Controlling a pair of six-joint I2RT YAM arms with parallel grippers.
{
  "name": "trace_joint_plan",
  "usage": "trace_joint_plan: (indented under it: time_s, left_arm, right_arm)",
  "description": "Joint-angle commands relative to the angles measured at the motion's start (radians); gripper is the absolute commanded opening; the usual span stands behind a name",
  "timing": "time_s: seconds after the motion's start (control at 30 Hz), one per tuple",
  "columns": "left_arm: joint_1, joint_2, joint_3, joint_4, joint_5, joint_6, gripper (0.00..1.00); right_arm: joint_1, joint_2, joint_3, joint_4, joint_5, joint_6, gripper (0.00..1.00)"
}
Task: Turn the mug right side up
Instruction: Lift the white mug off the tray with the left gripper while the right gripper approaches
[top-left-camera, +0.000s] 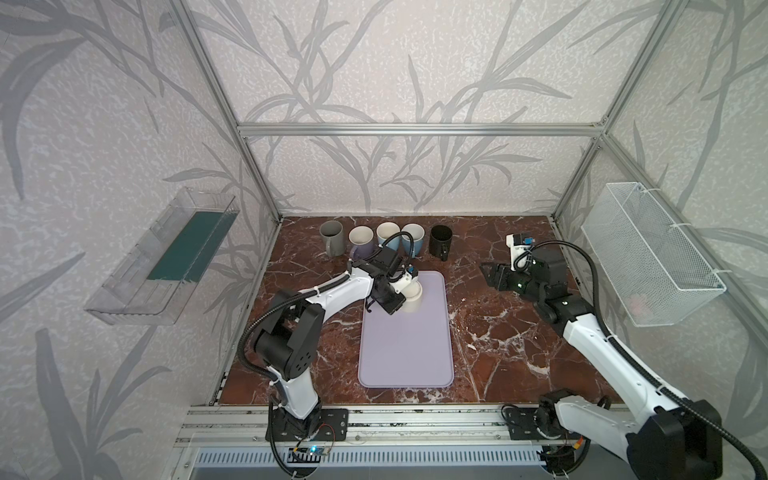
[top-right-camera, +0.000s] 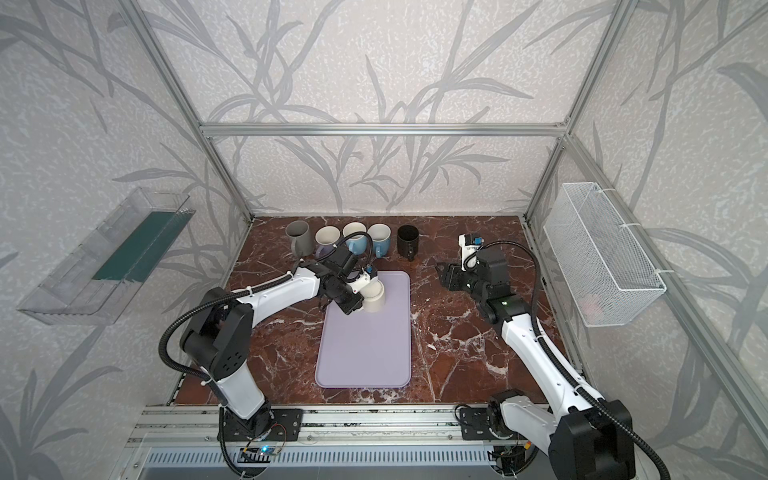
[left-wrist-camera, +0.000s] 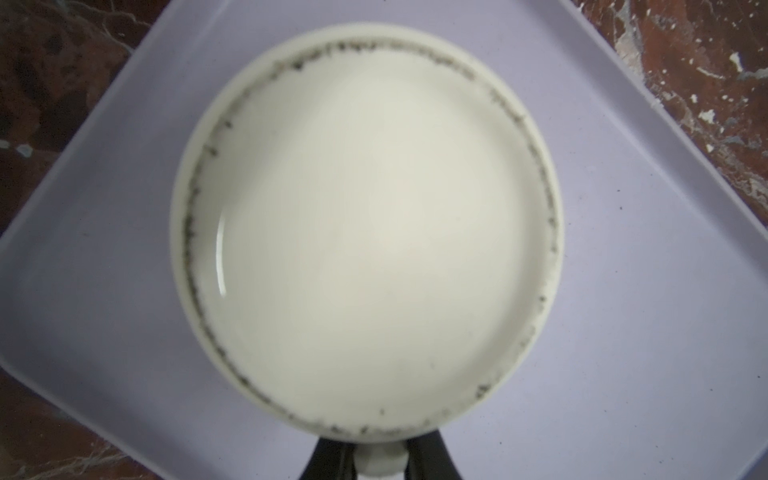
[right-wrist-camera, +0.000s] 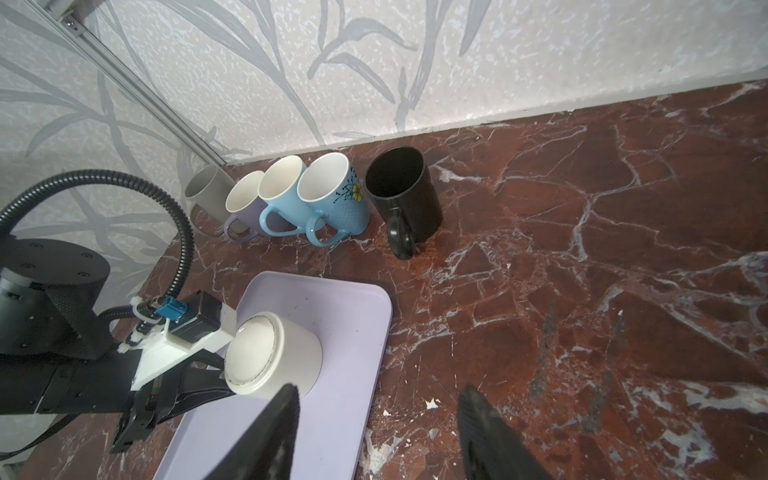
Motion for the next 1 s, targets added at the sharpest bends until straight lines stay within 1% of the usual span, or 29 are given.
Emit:
trace_joint_plan:
  time_s: [0.0, 0.1, 0.3, 0.47, 0.6, 0.77, 0.8, 0.97]
  left_arm:
    - [-0.005, -0.063, -0.02, 0.047, -0.014, -0.055, 0.0]
    - [-0.004, -0.095, -0.041, 0.086, -0.022, -0.1, 0.0]
    - [-0.005, -0.142, -0.059, 0.134, 0.037, -0.207, 0.0]
    - [-0.005, -0.172, -0.078, 0.178, 0.07, -0.304, 0.0]
    - [-0.003, -0.2, -0.109, 0.239, 0.101, -0.366, 0.0]
    - [-0.001, -0.252, -0.165, 0.338, 0.138, -0.437, 0.0]
    - [-0.002, -0.264, -0.174, 0.355, 0.145, -0.449, 0.0]
    - [0.002, -0.346, -0.261, 0.526, 0.151, -0.531, 0.0]
  right_arm:
    - [-0.003, -0.005, -0.02, 0.046, -0.046, 0.022, 0.61]
    - [0.001, -0.001, -0.034, 0.06, -0.075, 0.035, 0.61]
    - [0.051, 0.022, -0.066, 0.094, -0.085, 0.058, 0.61]
    - [0.091, 0.042, -0.11, 0.168, -0.117, 0.118, 0.6]
    - [0.123, 0.068, -0.143, 0.231, -0.164, 0.186, 0.6]
    - [0.17, 0.104, -0.221, 0.391, -0.214, 0.297, 0.58]
    - [0.178, 0.111, -0.234, 0.421, -0.224, 0.339, 0.58]
    - [0.209, 0.15, -0.288, 0.584, -0.264, 0.45, 0.58]
